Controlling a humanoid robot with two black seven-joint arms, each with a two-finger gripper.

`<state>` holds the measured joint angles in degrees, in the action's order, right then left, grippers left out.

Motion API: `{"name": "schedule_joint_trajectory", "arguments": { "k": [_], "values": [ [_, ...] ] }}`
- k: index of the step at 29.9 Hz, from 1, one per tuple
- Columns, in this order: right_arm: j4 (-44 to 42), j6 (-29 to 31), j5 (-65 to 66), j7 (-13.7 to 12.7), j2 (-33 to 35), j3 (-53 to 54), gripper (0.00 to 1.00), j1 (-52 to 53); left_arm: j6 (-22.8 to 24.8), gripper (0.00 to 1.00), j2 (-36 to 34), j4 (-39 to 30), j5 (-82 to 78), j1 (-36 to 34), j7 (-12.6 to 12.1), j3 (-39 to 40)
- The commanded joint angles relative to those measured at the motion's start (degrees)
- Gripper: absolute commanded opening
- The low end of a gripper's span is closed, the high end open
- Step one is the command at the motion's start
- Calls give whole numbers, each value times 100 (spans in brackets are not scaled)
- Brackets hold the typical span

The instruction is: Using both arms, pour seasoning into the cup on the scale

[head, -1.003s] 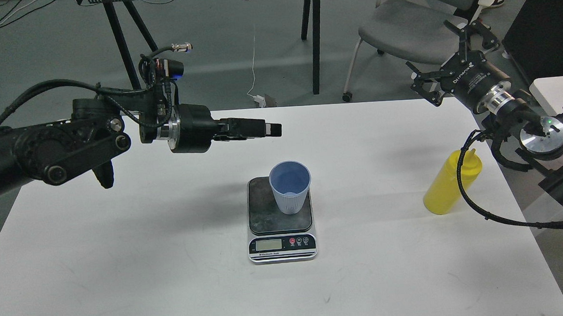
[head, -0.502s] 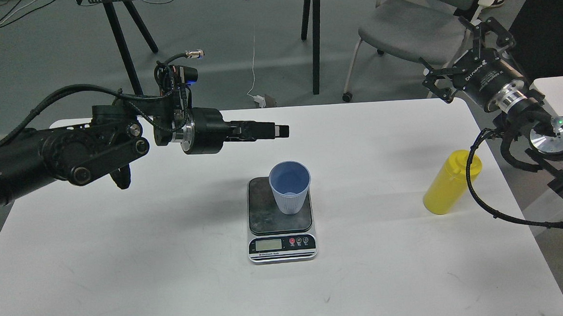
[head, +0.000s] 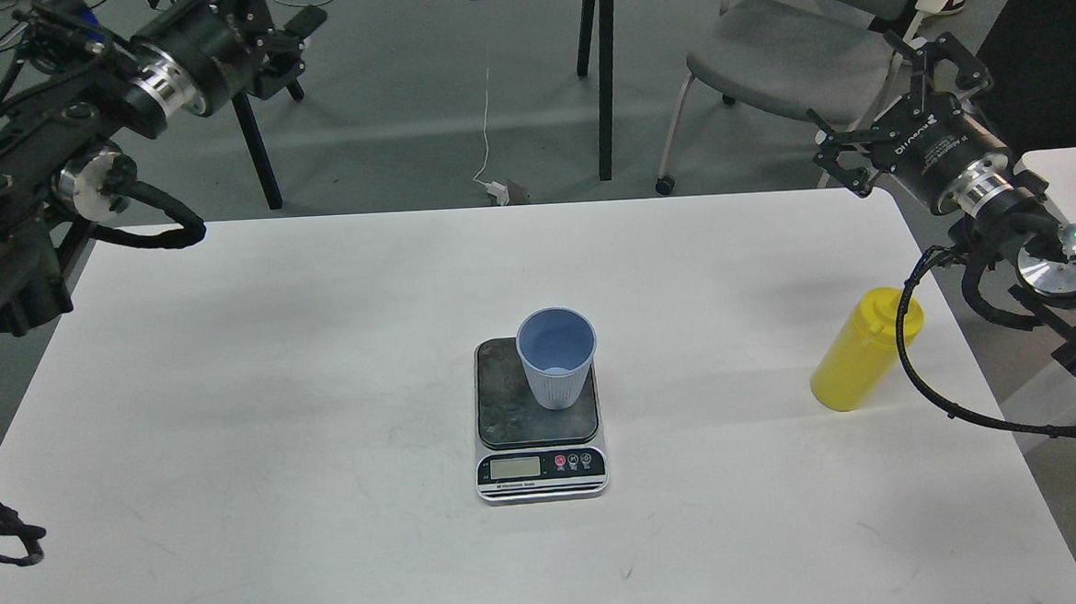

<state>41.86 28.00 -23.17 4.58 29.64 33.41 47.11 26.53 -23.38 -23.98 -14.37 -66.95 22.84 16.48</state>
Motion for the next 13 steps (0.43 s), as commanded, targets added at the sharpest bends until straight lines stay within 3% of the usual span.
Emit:
{"name": "schedule_joint_trajectory", "arguments": {
  "k": [1, 13],
  "values": [
    [-3, 0, 6, -1, -2, -1, 99, 9, -16, 99, 114, 674, 320, 243, -26, 22],
    [-3, 0, 6, -1, -11, -10, 99, 9, -25, 99, 114, 957, 347, 499, 10, 57]
  ]
}}
